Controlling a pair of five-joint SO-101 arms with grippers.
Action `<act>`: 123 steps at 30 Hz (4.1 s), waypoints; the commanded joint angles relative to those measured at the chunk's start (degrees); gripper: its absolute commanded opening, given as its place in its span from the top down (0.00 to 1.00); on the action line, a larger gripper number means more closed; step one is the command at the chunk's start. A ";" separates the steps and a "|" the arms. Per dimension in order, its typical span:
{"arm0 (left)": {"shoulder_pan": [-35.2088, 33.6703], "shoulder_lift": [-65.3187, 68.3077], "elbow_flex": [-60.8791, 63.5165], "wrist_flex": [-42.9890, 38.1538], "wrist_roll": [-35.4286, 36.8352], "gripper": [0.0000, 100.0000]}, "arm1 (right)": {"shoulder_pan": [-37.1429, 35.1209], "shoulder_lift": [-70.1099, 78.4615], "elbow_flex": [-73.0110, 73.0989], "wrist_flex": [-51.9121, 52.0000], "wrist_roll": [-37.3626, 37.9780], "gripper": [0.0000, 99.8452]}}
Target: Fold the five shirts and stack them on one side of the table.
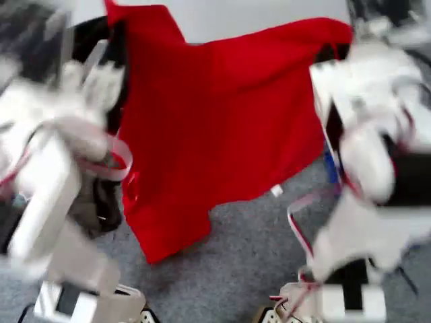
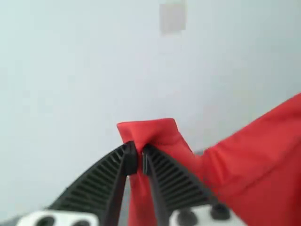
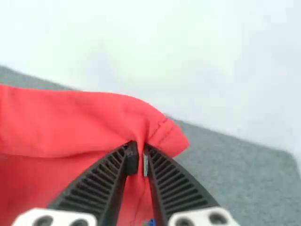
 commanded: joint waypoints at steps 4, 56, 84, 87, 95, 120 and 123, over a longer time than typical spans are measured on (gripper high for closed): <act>1.85 -14.24 6.64 1.05 -0.44 0.99 | -0.31 -21.14 13.98 1.63 0.00 0.99; -18.46 63.74 10.24 -62.77 3.25 0.99 | -0.13 47.34 15.91 -40.75 -0.18 0.99; -15.03 77.54 -22.64 -38.42 3.34 0.99 | 4.35 62.37 -2.99 -33.01 0.09 0.99; -14.86 72.44 -22.64 -26.64 3.43 0.99 | 4.35 62.81 -12.57 -20.70 -0.09 0.99; -15.12 62.51 -22.64 0.00 3.25 0.99 | 3.12 62.99 -26.20 1.89 0.18 0.99; -13.89 22.07 35.03 1.23 6.68 0.99 | 3.03 35.12 16.79 2.07 0.70 0.99; -13.89 15.56 43.56 1.23 6.42 0.99 | 3.03 31.08 22.59 2.15 1.93 0.99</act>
